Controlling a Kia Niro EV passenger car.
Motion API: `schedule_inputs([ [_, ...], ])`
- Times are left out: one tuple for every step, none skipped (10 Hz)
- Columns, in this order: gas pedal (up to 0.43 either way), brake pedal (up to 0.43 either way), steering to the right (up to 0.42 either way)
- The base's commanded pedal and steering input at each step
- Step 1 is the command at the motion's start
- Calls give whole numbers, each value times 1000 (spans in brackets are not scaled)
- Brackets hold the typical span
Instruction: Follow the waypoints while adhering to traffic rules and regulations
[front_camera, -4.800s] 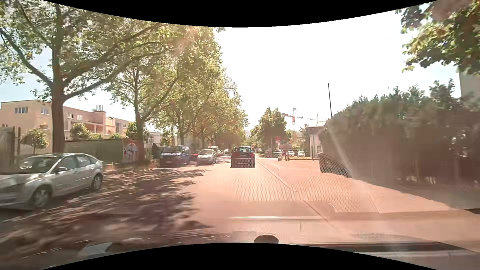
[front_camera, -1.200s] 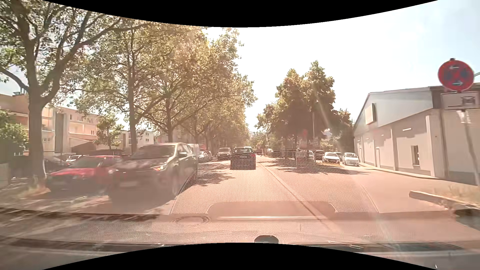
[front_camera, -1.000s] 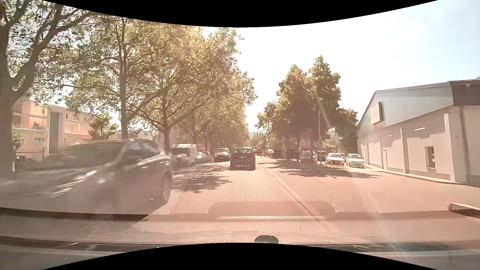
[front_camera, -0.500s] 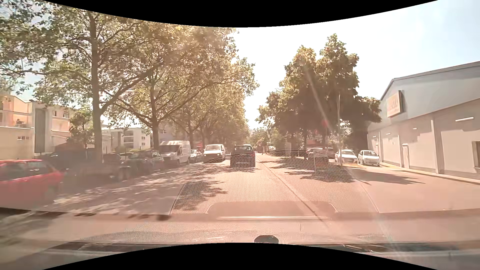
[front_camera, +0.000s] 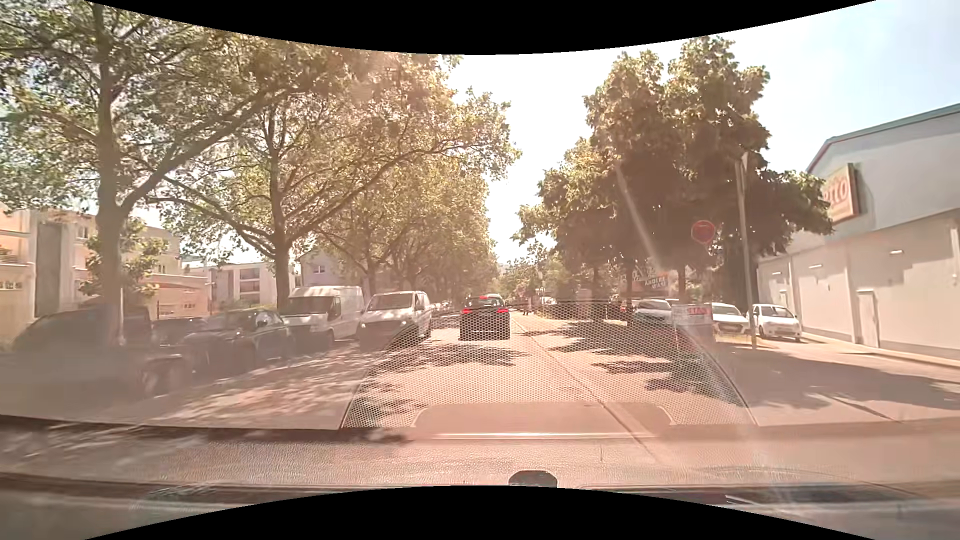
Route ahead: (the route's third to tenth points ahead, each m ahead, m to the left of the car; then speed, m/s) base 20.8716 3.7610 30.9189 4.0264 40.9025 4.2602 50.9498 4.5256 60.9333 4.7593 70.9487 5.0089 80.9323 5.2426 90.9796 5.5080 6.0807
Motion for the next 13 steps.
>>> schedule_inputs([
  [59, 0, 4],
  [59, 0, 4],
  [59, 0, 4],
  [59, 0, 4],
  [59, 0, 3],
  [59, 0, 2],
  [59, 0, 4],
  [59, 0, 4],
  [59, 0, 0],
  [59, 0, -9],
  [59, 0, -17],
  [59, 0, -21],
  [47, 0, -23],
])
